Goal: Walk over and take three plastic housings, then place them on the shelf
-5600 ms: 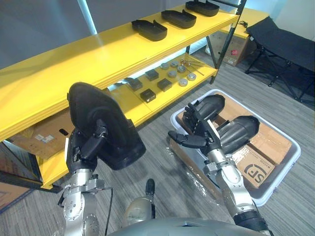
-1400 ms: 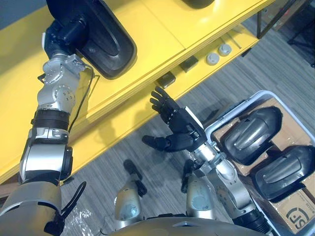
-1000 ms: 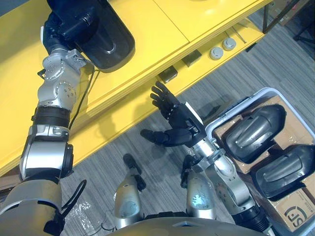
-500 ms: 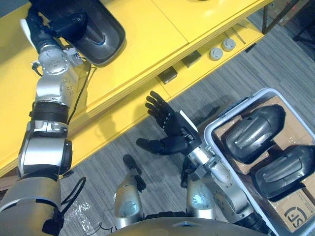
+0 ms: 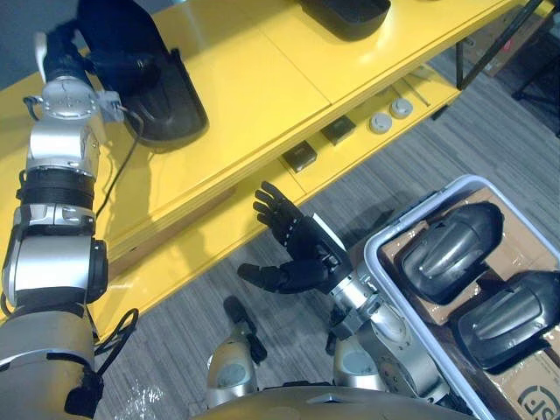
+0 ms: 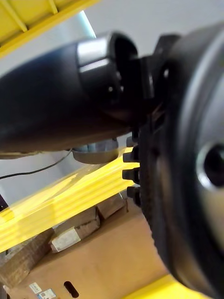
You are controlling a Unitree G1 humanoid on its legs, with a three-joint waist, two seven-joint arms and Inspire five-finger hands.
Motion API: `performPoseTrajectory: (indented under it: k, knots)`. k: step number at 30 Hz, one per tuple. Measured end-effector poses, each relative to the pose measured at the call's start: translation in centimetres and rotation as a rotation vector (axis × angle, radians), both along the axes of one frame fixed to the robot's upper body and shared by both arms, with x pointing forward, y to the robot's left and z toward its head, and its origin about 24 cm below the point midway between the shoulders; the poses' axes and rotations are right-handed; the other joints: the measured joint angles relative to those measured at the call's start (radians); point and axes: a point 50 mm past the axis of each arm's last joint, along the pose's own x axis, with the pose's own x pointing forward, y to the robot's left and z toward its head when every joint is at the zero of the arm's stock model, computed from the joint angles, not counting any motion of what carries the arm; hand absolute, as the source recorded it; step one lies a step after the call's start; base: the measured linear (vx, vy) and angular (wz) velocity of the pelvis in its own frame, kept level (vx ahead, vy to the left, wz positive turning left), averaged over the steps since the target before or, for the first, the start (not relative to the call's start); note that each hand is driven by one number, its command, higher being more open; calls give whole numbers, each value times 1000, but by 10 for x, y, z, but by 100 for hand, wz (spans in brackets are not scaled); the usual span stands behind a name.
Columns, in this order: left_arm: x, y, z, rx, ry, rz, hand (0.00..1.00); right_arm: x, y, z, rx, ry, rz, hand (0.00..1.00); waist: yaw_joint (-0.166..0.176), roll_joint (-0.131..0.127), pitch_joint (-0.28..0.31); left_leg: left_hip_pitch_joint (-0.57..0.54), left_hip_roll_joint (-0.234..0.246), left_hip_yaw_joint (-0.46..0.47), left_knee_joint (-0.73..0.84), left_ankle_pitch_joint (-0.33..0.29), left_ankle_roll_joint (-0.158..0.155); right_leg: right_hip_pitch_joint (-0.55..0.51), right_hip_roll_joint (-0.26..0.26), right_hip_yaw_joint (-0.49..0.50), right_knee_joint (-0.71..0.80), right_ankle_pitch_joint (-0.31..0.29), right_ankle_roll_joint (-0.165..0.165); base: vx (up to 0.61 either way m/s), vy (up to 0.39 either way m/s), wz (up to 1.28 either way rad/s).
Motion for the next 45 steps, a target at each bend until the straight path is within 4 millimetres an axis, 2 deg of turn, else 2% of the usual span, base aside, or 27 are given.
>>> performPoseTrajectory:
  k: [3, 5, 11, 15, 23, 30, 32, 34, 36, 39, 40, 41, 42, 44, 45]
  knots:
    - [-3, 5, -27, -12, 92, -14, 100, -1, 0, -2, -6, 16, 0, 100, -2, 3, -32, 8, -1, -2, 0, 0, 0, 14, 0, -5, -9, 1, 1, 23, 7, 4]
    - [-5, 9, -37, -20, 128, -1, 100, -2, -1, -4, -8, 23, -1, 100, -1, 9, -42, 10, -1, -3, 0, 0, 0, 16, 0, -6, -10, 1, 2, 0, 0, 0]
    - [-16, 26, -66, -61, 195, 74, 100, -10, -3, -15, -22, 87, 5, 100, -4, 30, -97, 14, -3, -2, -1, -1, 1, 29, 1, -6, -29, 4, 1, 0, 0, 0]
    - [-20, 35, -73, -80, 202, 154, 100, -12, -3, -17, -24, 97, 9, 100, -4, 40, -110, 17, -4, -1, -1, -4, 2, 36, 5, 5, -44, 5, 1, -28, 15, 2]
    - [-23, 41, -57, 12, 66, 256, 100, -16, -3, -20, -22, 106, 25, 100, -6, 53, -161, 6, -9, 0, -1, -4, 4, 40, 9, 12, -75, 30, 5, 15, 4, 0]
    - [-23, 16, -5, -87, -365, 124, 100, -16, -10, -10, -8, -26, -24, 100, 1, 53, -163, 22, -9, -1, -3, -4, 4, 60, 10, 10, -80, 30, 3, 0, 0, 0]
    - [-32, 4, 15, -84, -514, 53, 100, -6, -17, 4, 17, -130, -76, 100, 5, 53, -179, 24, -10, -4, -4, -4, 3, 70, 12, 4, -93, 37, 5, 0, 0, 0]
    - [-50, -1, 16, -65, -609, 7, 100, 5, -25, 18, 41, -206, -141, 100, 5, 59, -202, 30, -10, -8, -4, -5, 2, 85, 14, -1, -111, 48, 13, 22, -1, 1]
    - [-72, -6, 2, -69, -663, -34, 100, 15, -39, 29, 64, -262, -233, 100, 16, 69, -221, 41, -10, -22, -5, -8, -2, 106, 14, -17, -116, 48, 14, 42, -11, 14]
    - [-114, -8, -48, -161, -670, -27, 100, 26, -68, 40, 62, -303, -379, 100, 61, 91, -265, 40, -5, -64, -5, -9, -8, 151, 25, -69, -143, 43, 8, 30, -32, 36]
    - [-123, -7, -58, -177, -660, -12, 100, 28, -73, 41, 64, -294, -395, 100, 67, 91, -270, 41, -5, -73, -5, -11, -11, 159, 28, -82, -150, 40, 4, -12, -22, 48]
    - [-147, -6, -84, -219, -625, 34, 100, 31, -84, 40, 57, -263, -412, 100, 90, 88, -280, 39, -4, -98, -7, -16, -22, 182, 34, -107, -166, 38, 3, -19, -15, 46]
    - [-156, -6, -93, -235, -611, 56, 100, 32, -87, 40, 50, -252, -413, 100, 98, 85, -281, 38, -4, -111, -7, -16, -24, 192, 36, -123, -171, 38, 4, -36, -19, 54]
    - [-188, -9, -123, -288, -547, 134, 100, 34, -92, 37, -3, -218, -395, 100, 141, 70, -290, 33, -6, -145, -7, -16, -24, 219, 39, -164, -183, 31, 7, -21, -13, 51]
    - [-193, -10, -128, -294, -528, 140, 100, 36, -93, 37, -14, -213, -390, 100, 151, 65, -293, 29, -8, -157, -7, -16, -25, 224, 39, -177, -183, 29, 7, -17, 2, 54]
